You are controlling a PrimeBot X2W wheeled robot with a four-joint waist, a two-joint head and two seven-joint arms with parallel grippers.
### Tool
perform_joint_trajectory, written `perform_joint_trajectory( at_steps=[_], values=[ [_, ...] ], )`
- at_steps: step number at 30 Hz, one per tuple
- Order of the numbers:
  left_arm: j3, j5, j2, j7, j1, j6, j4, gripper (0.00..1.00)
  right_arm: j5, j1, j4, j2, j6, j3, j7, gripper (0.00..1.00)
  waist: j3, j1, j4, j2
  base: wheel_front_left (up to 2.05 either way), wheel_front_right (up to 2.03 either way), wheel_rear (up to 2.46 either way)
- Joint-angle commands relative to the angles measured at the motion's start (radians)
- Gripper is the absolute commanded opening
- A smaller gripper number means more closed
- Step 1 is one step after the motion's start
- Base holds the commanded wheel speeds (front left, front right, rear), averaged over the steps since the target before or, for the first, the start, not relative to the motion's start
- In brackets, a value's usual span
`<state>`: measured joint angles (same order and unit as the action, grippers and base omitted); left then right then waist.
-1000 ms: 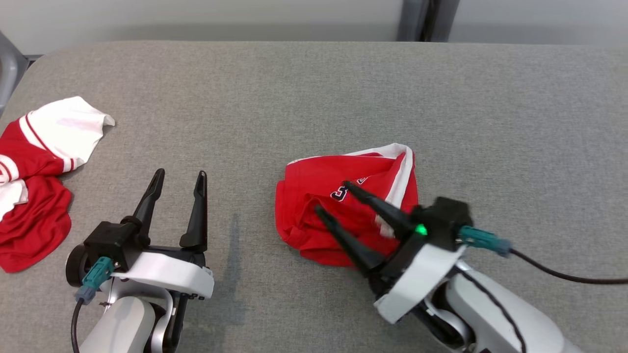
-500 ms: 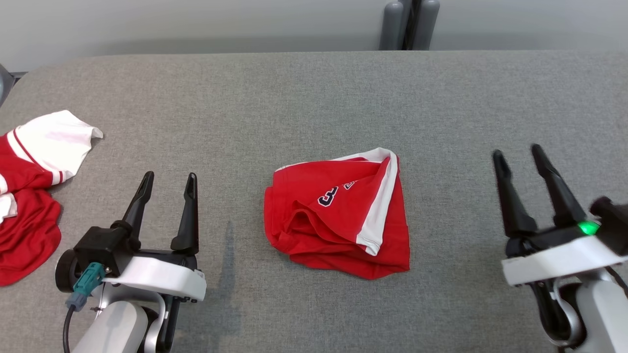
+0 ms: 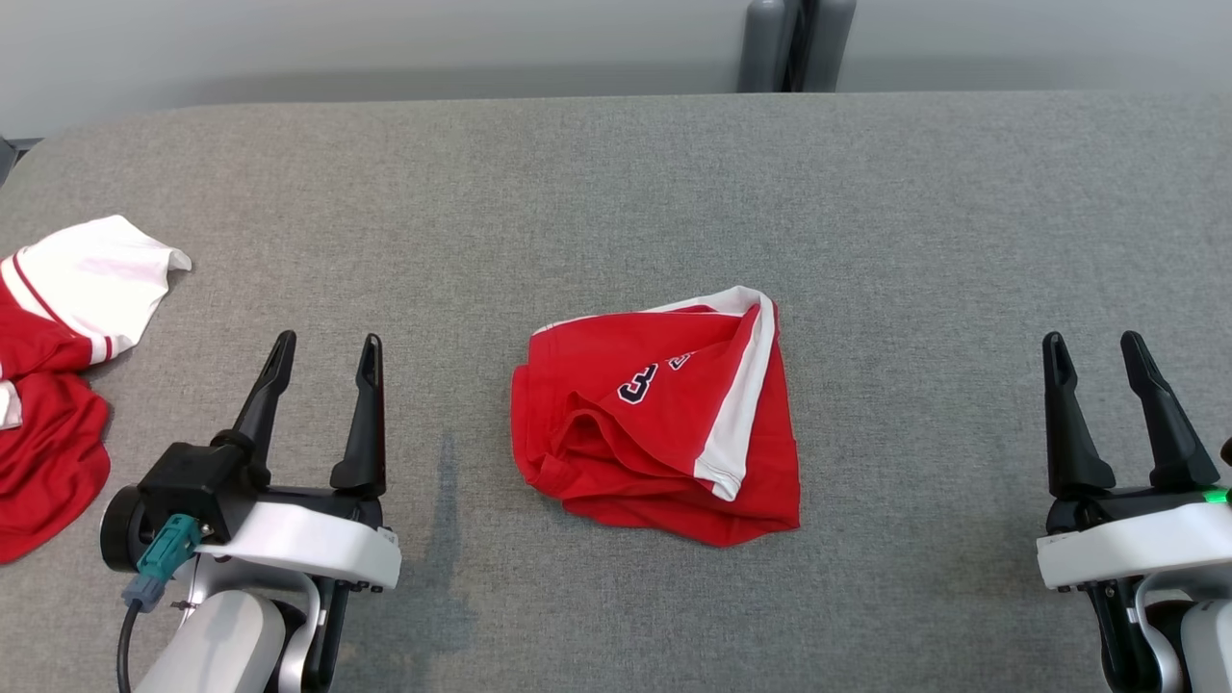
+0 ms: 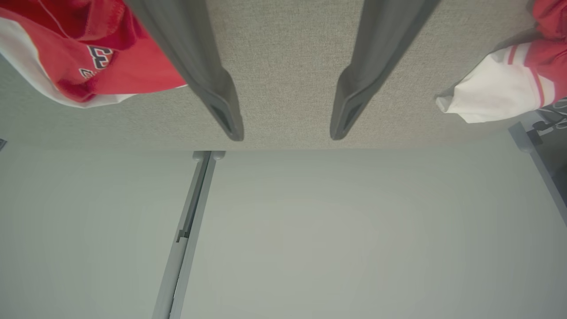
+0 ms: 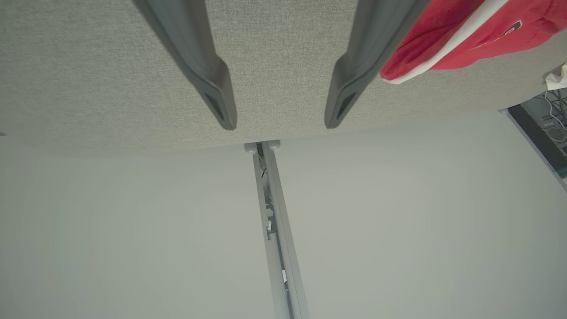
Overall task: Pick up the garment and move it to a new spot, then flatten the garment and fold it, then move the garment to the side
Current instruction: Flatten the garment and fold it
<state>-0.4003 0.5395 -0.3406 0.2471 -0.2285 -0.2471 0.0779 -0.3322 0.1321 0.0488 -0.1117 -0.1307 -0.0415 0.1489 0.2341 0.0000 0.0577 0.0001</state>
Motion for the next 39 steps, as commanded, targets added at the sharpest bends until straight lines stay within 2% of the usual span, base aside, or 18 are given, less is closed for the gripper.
perform_joint_trajectory(
  at_steps=[1, 8, 9, 10, 18, 27, 35, 39],
  values=[
    [0.002, -0.004, -0.009, -0.001, -0.001, -0.005, -0.002, 1.0, 0.007, -0.01, -0.003, -0.002, 0.0, -0.003, -0.004, 1.0, 0.001, 0.0, 0.001, -0.0001, 0.0, 0.0, 0.0],
    [-0.004, -0.005, -0.013, -0.004, 0.001, -0.01, -0.008, 1.0, 0.009, -0.009, 0.007, -0.003, 0.0, -0.001, -0.017, 1.0, 0.002, 0.0, 0.007, -0.0001, 0.0, 0.0, 0.0],
    [-0.004, -0.005, -0.013, -0.005, 0.0, -0.011, -0.008, 1.0, 0.008, -0.007, 0.011, -0.005, 0.0, 0.002, -0.024, 0.94, 0.004, 0.0, 0.008, -0.0001, 0.0, 0.0, 0.0],
    [-0.005, -0.006, -0.013, -0.005, -0.002, -0.011, -0.01, 1.0, 0.014, -0.006, 0.014, -0.011, 0.0, 0.005, -0.029, 0.0, 0.006, 0.0, 0.01, -0.0001, 0.0, 0.0, 0.0],
    [-0.013, -0.006, -0.009, -0.003, -0.015, -0.004, -0.009, 1.0, 0.011, 0.026, 0.052, -0.031, 0.0, 0.057, -0.054, 0.0, 0.024, 0.0, 0.032, -0.0001, 0.0, 0.0, 0.0],
    [-0.03, -0.006, 0.016, 0.001, -0.047, 0.01, 0.009, 1.0, -0.036, 0.112, 0.174, -0.05, 0.0, 0.283, -0.082, 0.0, 0.057, 0.0, 0.08, -0.0001, 0.0, 0.0, 0.0],
    [-0.038, -0.004, 0.035, 0.009, -0.064, 0.027, 0.033, 1.0, -0.095, 0.211, 0.305, -0.064, 0.0, 0.463, -0.059, 0.0, 0.071, 0.0, 0.117, -0.0001, 0.0, 0.0, 0.0],
    [-0.038, -0.007, 0.047, 0.012, -0.071, 0.036, 0.044, 1.0, -0.131, 0.254, 0.326, -0.077, 0.0, 0.545, -0.043, 0.0, 0.077, 0.0, 0.131, -0.0001, 0.0, 0.0, 0.0]
  ],
)
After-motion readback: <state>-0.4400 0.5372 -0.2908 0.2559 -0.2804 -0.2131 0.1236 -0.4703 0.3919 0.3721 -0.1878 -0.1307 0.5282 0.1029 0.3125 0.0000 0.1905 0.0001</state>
